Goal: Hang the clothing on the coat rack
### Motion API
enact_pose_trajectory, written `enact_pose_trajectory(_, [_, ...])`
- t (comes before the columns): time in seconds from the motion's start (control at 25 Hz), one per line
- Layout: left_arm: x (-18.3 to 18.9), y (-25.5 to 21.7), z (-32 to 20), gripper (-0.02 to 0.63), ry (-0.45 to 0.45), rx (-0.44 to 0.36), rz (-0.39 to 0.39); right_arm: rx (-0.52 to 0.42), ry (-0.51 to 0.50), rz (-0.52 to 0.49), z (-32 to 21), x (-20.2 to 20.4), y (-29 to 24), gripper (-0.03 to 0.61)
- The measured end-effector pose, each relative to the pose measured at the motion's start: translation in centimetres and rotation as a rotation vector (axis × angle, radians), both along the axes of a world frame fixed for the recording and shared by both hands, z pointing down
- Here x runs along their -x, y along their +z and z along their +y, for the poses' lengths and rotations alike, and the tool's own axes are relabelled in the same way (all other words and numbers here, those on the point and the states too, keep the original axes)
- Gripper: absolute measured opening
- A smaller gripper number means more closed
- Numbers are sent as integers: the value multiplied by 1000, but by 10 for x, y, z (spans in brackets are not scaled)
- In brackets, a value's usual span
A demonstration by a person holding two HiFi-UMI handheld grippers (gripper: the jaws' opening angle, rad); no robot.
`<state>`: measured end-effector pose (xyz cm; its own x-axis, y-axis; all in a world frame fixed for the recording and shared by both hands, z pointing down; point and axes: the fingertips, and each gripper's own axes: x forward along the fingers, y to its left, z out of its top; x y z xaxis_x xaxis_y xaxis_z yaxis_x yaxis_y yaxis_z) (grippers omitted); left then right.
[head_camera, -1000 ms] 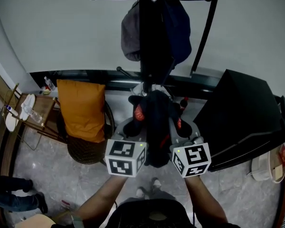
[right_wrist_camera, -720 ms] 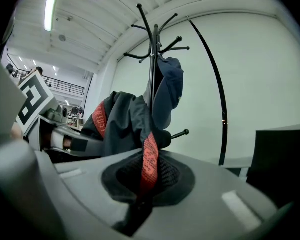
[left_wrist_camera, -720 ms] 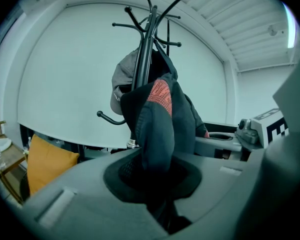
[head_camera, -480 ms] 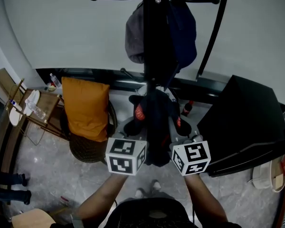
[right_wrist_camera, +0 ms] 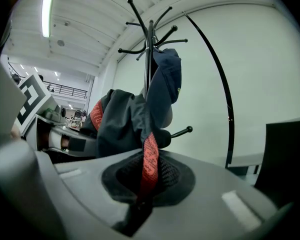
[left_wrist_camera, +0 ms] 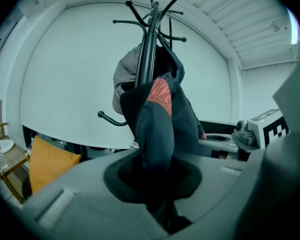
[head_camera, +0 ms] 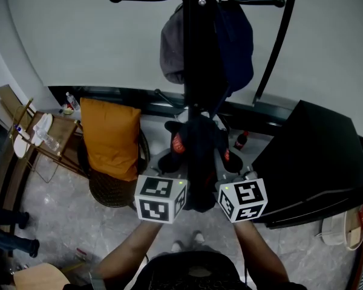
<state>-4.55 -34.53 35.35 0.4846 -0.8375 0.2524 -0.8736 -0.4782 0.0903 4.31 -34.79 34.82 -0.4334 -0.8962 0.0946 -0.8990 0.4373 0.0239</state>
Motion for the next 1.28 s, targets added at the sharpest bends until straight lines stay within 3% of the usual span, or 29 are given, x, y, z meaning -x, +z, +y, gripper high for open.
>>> enact_pose_trajectory(1.28, [-2,14,-18,48,-51,22,-3,43,-31,20,-16,0,22,15])
